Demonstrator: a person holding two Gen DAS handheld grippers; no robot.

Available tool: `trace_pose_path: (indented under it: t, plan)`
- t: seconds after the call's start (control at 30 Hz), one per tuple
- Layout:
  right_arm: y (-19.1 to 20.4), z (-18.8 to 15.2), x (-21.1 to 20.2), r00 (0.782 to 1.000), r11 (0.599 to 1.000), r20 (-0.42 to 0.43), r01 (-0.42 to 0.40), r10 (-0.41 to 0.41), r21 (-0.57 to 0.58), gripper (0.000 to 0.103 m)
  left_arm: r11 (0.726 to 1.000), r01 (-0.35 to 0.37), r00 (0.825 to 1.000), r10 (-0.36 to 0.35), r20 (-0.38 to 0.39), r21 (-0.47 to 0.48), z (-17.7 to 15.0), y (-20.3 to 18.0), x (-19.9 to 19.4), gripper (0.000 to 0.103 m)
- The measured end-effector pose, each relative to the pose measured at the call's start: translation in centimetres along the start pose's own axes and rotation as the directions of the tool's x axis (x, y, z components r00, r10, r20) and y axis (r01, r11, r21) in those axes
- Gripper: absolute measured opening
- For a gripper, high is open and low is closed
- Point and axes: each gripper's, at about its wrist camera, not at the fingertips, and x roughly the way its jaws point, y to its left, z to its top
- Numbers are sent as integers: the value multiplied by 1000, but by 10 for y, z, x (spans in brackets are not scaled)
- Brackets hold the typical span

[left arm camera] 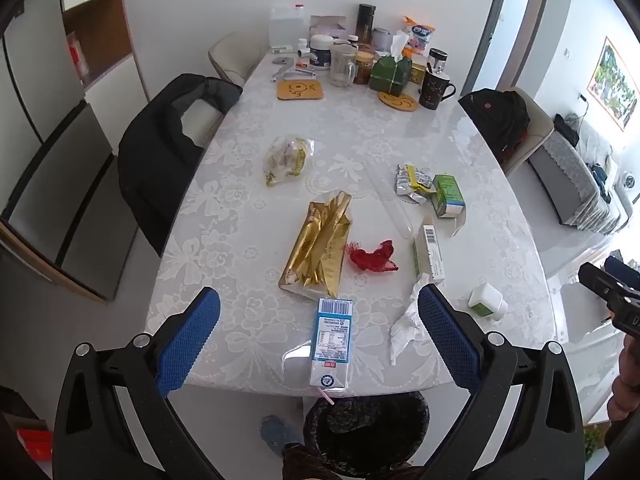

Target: Collect trash

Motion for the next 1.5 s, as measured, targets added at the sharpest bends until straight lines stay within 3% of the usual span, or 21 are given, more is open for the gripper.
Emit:
trace_pose_path:
  t: [0.3, 1.5]
  plan:
    - [-1, 0, 8, 1000, 1000, -28, -8, 8, 2, 96, 1000, 4, 1000, -4, -29, -3, 2, 1, 6, 97]
    - [3, 3, -1, 1000, 1000, -10, 6, -6, -4, 96, 1000, 14, 1000, -14, -6, 12, 2, -9, 0, 97]
